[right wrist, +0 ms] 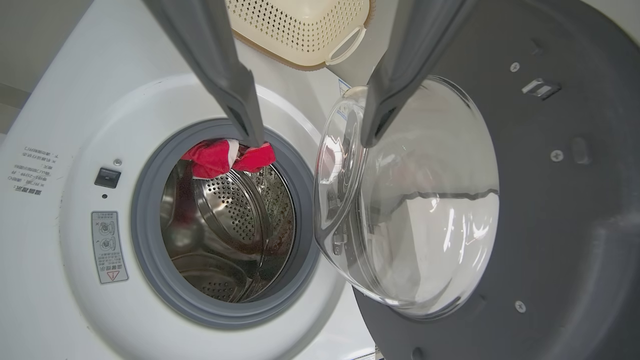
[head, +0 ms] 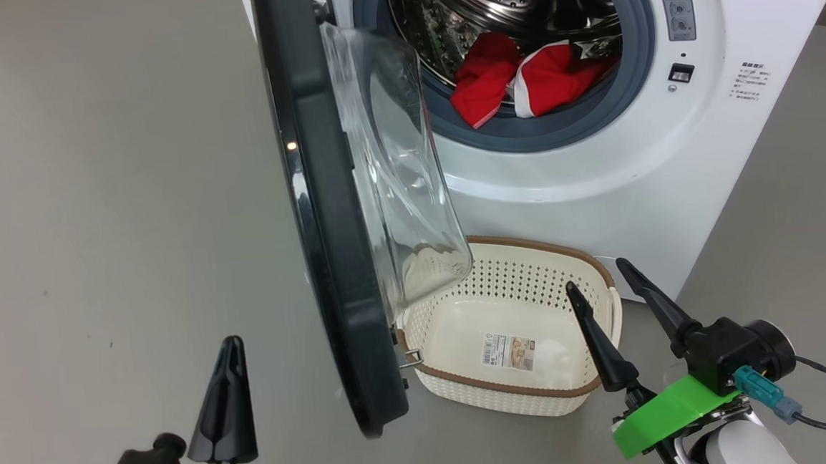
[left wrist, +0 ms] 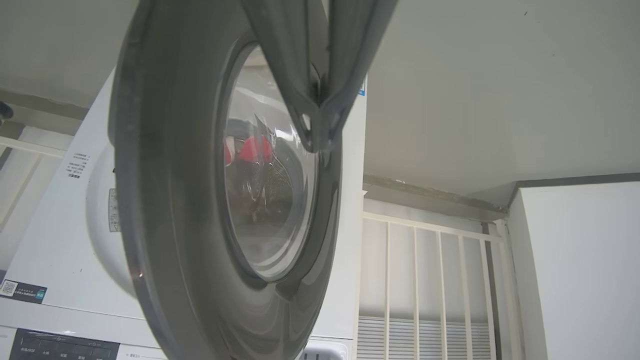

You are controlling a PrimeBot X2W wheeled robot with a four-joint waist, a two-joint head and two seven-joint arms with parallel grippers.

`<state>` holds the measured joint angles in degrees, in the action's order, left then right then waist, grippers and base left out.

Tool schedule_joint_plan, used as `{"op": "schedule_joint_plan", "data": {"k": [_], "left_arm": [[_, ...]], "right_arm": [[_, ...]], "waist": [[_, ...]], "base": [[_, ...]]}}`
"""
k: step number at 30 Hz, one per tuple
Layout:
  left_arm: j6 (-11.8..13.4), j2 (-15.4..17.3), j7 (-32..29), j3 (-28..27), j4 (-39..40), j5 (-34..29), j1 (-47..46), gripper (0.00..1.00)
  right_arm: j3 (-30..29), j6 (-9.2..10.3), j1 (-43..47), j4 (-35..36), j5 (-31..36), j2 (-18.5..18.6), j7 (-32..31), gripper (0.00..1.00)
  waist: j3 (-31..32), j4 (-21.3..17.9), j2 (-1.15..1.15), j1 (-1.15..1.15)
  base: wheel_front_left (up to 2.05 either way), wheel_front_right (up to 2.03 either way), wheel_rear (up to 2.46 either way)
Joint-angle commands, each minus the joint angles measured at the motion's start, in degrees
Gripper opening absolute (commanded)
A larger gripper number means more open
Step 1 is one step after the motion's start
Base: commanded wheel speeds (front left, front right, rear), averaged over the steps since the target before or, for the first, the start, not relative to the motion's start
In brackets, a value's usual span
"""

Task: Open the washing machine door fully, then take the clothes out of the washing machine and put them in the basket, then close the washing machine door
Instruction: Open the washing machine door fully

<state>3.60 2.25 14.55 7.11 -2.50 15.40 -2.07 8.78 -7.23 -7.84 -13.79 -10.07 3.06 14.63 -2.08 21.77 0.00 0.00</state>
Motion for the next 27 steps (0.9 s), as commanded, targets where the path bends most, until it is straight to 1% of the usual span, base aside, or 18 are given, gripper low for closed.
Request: {"op": "schedule_joint_plan", "data": {"k": [1,7,14,22,27], "left_arm": [[0.63,0.63,0.45,-1.61,1.61,-0.74,-0.97,0.0],[1.25,0.63,0.45,-1.51,5.2,-2.08,-2.36,0.0],[1.48,1.02,0.45,-1.66,13.48,-4.89,-4.88,0.0],[1.29,1.37,-0.28,0.73,20.51,-7.2,-7.66,0.0],[0.64,1.29,-1.95,3.8,24.19,-7.91,-8.86,0.0]], "right_arm": [[1.41,-0.25,-1.16,1.49,-0.06,-0.18,0.37,1.0],[1.42,-0.25,-1.35,1.48,-0.29,-0.18,0.37,1.0],[2.03,-0.25,-1.77,1.33,-0.87,-0.18,0.37,1.0],[2.24,-0.25,-1.99,1.44,-1.07,-0.18,0.37,1.0],[2.48,-0.25,-2.12,1.47,-1.3,-0.18,0.37,1.0]], "waist": [[-0.07,-0.11,0.0,0.0],[-0.18,-0.5,0.0,0.0],[-0.28,-1.19,0.0,0.0],[-0.44,-1.74,0.0,0.0],[-0.54,-2.34,0.0,0.0]], "base": [[0.0,0.0,0.0],[0.0,0.0,0.0],[0.0,0.0,0.0],[0.0,0.0,0.0],[0.0,0.0,0.0]]}}
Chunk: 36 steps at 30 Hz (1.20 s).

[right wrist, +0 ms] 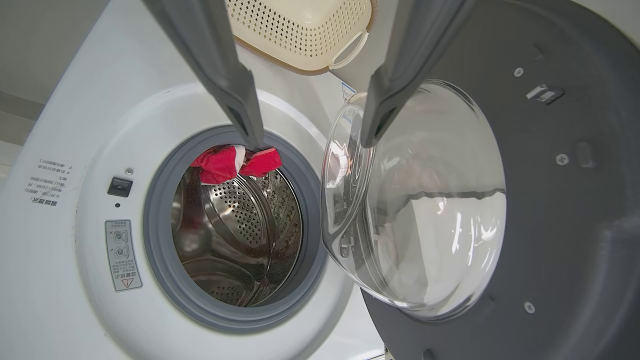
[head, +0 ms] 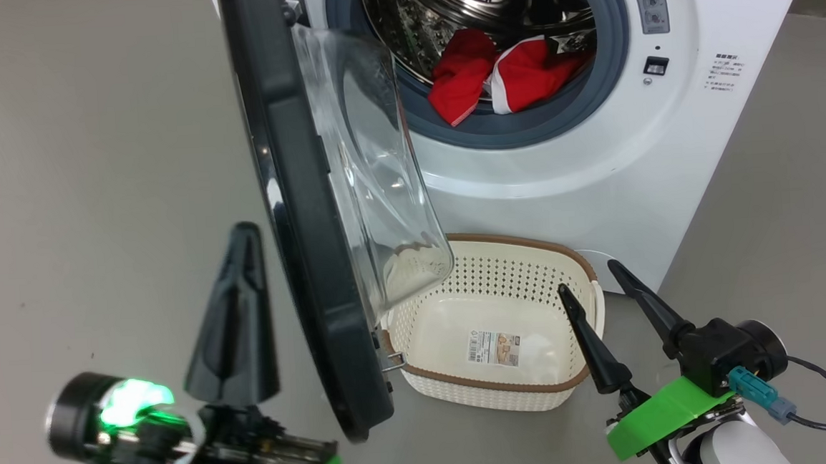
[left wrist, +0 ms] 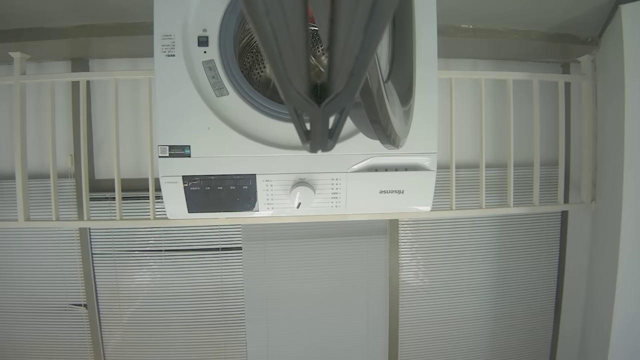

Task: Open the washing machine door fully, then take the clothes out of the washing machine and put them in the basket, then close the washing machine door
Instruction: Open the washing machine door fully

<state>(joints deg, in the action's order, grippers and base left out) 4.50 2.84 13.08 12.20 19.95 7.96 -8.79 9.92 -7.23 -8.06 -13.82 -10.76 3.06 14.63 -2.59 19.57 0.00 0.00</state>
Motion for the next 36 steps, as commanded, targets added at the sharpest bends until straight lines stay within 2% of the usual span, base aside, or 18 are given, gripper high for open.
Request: {"op": "schedule_joint_plan", "data": {"k": [1,7,11,19,22,27,31,36], "left_arm": [[-0.51,0.67,-0.9,-0.41,2.27,-0.49,-2.29,0.0],[-2.34,0.42,-3.4,6.3,2.99,0.34,-3.13,0.0],[-2.65,0.28,-5.23,10.0,1.44,1.51,-3.1,0.0],[-2.58,0.2,-11.08,13.57,-4.99,3.33,-2.5,0.0],[-1.96,0.27,-12.7,13.27,-7.57,3.67,-2.46,0.0],[0.85,0.6,-15.91,11.24,-11.23,3.87,-1.84,0.0],[2.93,0.78,-17.26,9.43,-12.21,4.04,-1.61,0.0],[4.31,1.25,-19.03,8.17,-13.02,4.38,-1.13,0.0]], "right_arm": [[1.4,-0.25,-1.9,1.51,-0.61,-0.18,0.37,1.0],[1.42,-0.25,-2.12,1.7,-0.45,-0.18,0.37,1.0],[1.54,-0.25,-2.37,1.82,-0.39,-0.18,0.37,1.0],[2.06,-0.25,-2.35,2.05,-0.83,-0.18,0.37,1.0],[2.43,-0.25,-2.36,2.13,-1.02,-0.18,0.37,1.0],[2.73,-0.25,-2.24,2.17,-1.03,-0.18,0.37,1.0],[2.78,-0.25,-2.12,2.16,-0.97,-0.18,0.37,1.0],[2.73,-0.25,-2.11,2.17,-0.9,-0.18,0.37,1.0]], "waist": [[-0.08,-0.24,0.0,0.0],[-0.62,-0.64,0.0,0.0],[-1.07,-0.98,0.0,0.0],[-1.48,-1.59,0.0,0.0],[-1.59,-1.87,0.0,0.0],[-1.78,-2.29,0.0,0.0],[-2.07,-2.38,0.0,0.0],[-2.38,-2.1,0.0,0.0]], "base": [[0.0,0.0,0.0],[0.0,0.0,0.0],[0.0,0.0,0.0],[0.0,0.0,0.0],[0.0,0.0,0.0],[0.0,0.0,0.0],[0.0,0.0,0.0],[0.0,0.0,0.0]]}}
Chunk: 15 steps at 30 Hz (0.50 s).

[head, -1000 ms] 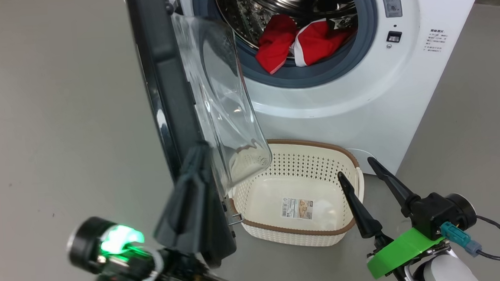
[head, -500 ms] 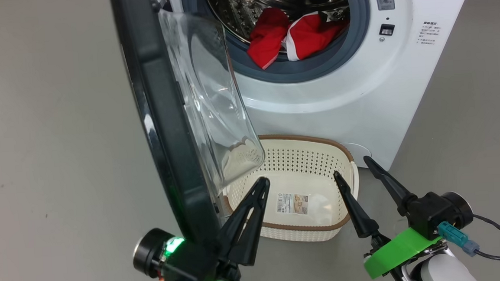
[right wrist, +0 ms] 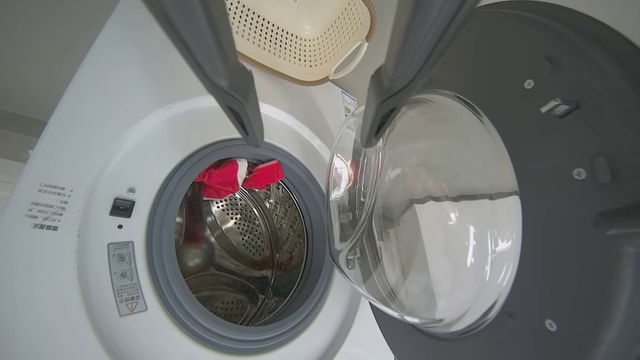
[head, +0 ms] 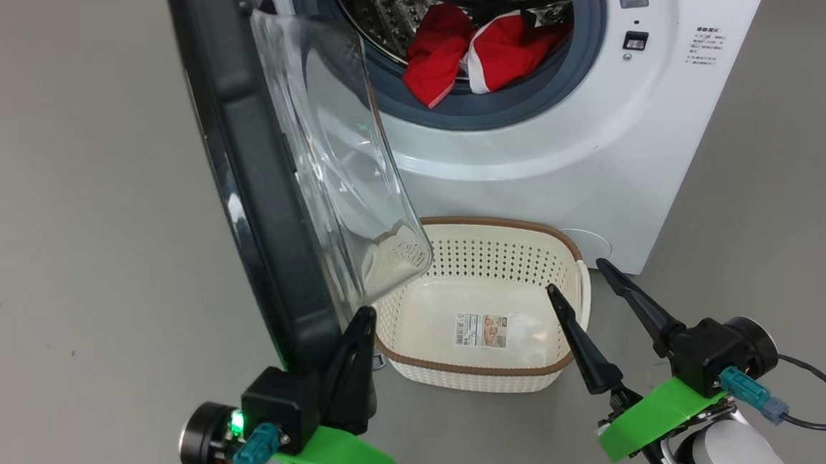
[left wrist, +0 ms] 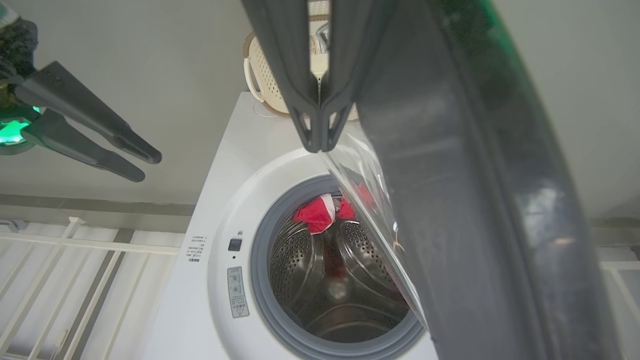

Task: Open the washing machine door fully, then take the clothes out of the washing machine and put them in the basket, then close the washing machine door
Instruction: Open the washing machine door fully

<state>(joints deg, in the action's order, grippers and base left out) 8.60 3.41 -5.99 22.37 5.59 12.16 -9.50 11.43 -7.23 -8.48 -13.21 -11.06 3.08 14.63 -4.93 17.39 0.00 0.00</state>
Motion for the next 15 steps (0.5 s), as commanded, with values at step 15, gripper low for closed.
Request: {"op": "schedule_joint_plan", "data": {"k": [15], "left_arm": [[3.39,2.21,-0.79,-5.6,2.47,1.03,1.1,0.0]], "right_arm": [[1.64,-0.25,-1.32,0.9,-0.31,-0.2,0.37,1.0]], "waist": [[-0.34,3.87,0.0,0.0]], "base": [[0.0,0.0,0.0]]}}
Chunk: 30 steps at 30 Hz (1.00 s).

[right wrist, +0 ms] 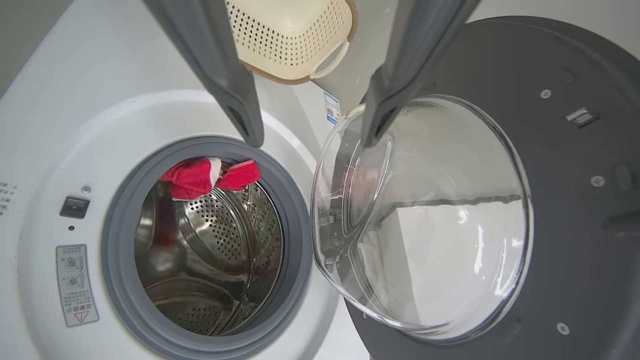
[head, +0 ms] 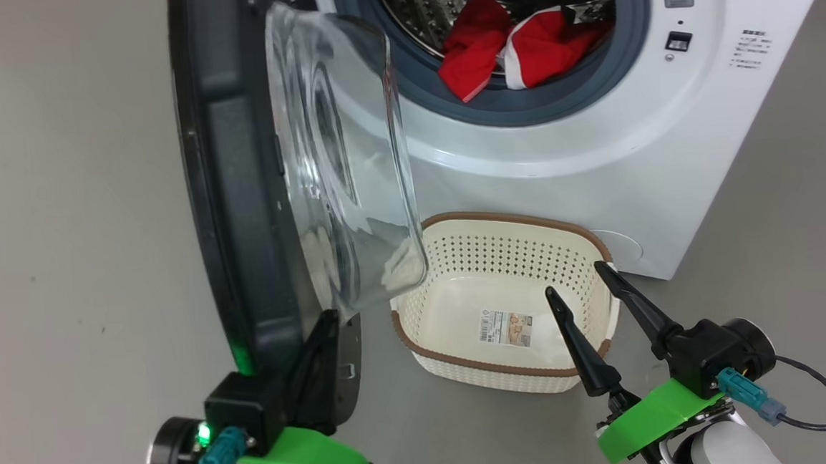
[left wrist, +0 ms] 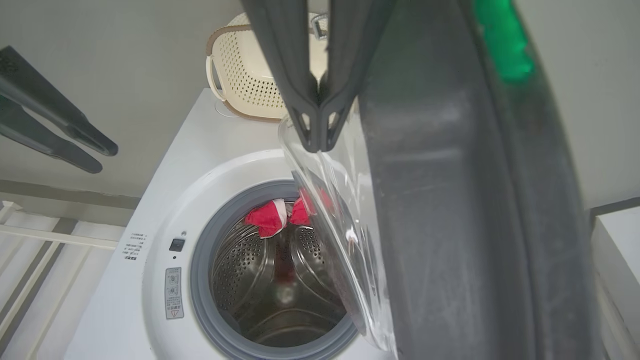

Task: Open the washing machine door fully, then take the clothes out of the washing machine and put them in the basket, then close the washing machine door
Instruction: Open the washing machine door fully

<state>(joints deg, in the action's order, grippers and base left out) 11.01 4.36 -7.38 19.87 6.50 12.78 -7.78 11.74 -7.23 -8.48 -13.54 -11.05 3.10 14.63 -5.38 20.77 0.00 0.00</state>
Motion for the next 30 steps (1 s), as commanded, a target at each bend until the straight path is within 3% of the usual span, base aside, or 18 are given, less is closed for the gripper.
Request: {"op": "schedule_joint_plan", "data": {"k": [1,13,30], "left_arm": [[1.25,1.42,0.63,-3.38,1.7,0.37,-0.43,0.0],[3.66,3.79,1.21,-8.68,2.09,2.08,1.58,0.0],[5.0,6.44,3.23,-13.47,-3.21,3.39,-0.61,0.0]], "right_arm": [[1.34,-0.25,-1.26,1.19,-0.28,-0.23,0.37,1.0],[2.07,-0.25,-0.7,0.43,-0.68,-0.23,0.37,1.0],[2.96,-0.25,-0.32,0.07,0.1,-0.23,0.37,1.0]], "waist": [[0.19,0.83,0.0,0.0],[1.29,4.77,0.0,0.0],[0.34,5.79,0.0,0.0]], "base": [[0.0,0.0,0.0],[0.0,0.0,0.0],[0.0,0.0,0.0]]}}
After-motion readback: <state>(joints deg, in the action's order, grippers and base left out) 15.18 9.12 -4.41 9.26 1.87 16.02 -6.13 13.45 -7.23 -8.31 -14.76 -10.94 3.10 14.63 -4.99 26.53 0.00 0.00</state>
